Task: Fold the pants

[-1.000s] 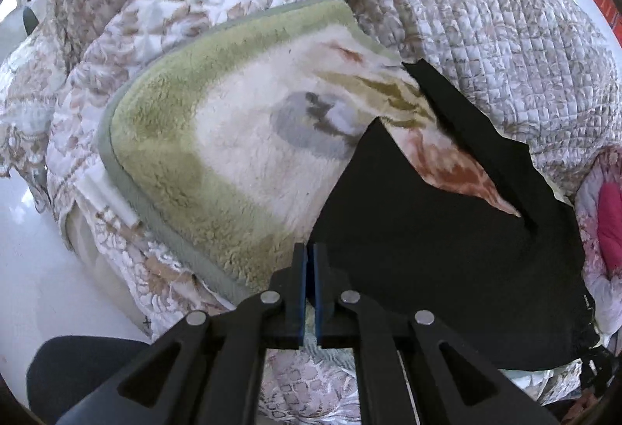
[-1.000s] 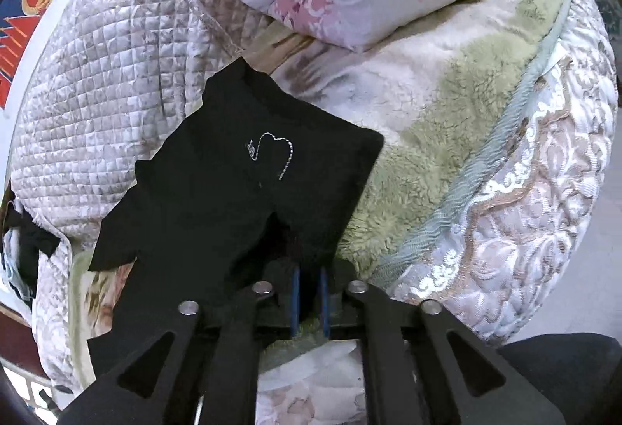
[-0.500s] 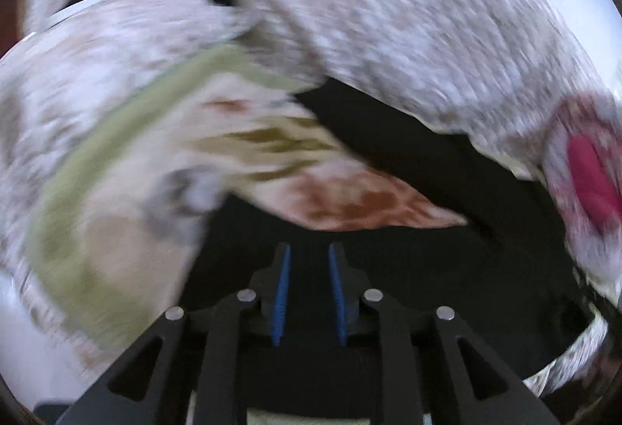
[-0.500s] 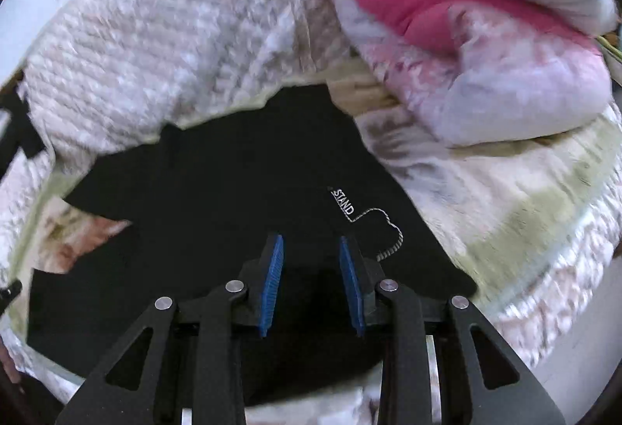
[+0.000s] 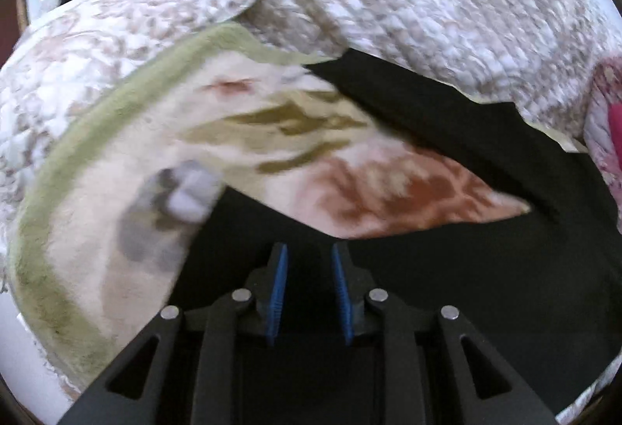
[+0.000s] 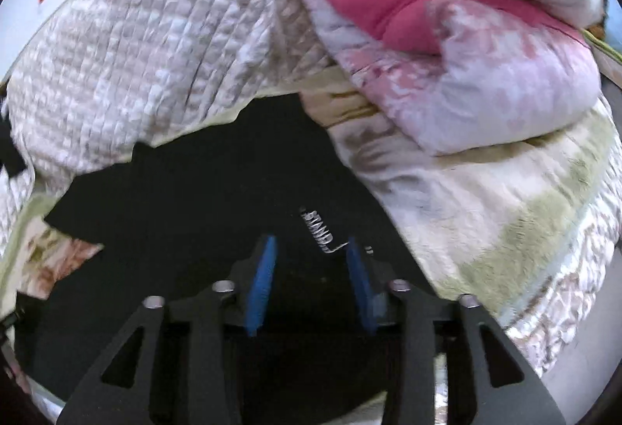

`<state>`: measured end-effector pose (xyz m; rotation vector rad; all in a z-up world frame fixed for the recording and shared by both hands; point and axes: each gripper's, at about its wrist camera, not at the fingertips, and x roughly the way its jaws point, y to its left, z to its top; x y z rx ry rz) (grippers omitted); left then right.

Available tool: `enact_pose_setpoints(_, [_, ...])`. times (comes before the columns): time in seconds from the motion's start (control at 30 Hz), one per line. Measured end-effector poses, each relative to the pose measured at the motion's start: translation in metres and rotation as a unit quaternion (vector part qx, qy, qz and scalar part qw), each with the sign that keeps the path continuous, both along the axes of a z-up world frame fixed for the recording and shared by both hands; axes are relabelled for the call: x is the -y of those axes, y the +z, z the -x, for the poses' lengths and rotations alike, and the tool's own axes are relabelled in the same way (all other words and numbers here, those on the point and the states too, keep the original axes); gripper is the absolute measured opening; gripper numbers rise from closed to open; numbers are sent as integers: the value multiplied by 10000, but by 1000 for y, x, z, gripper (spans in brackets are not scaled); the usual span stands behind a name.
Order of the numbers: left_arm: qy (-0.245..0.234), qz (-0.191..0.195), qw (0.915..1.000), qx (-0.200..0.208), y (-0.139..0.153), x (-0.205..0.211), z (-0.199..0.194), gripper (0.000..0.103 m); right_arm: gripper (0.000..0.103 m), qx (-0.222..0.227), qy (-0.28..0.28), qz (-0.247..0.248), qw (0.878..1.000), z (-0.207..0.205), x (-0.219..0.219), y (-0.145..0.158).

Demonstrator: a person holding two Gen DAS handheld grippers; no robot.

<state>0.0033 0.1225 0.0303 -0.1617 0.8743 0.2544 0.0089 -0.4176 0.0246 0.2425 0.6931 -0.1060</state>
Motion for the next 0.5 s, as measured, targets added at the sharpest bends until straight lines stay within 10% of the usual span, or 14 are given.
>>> enact_pose_setpoints(0.27, [-111,323,9994,67,3,0,2,31,45,-134,-275,-42,9995,-1,11,-7])
enact_pose_setpoints(0.5, [-845,169,9958,295,15,53,10,36,45,67,874,132,9961,-3,-39,-3])
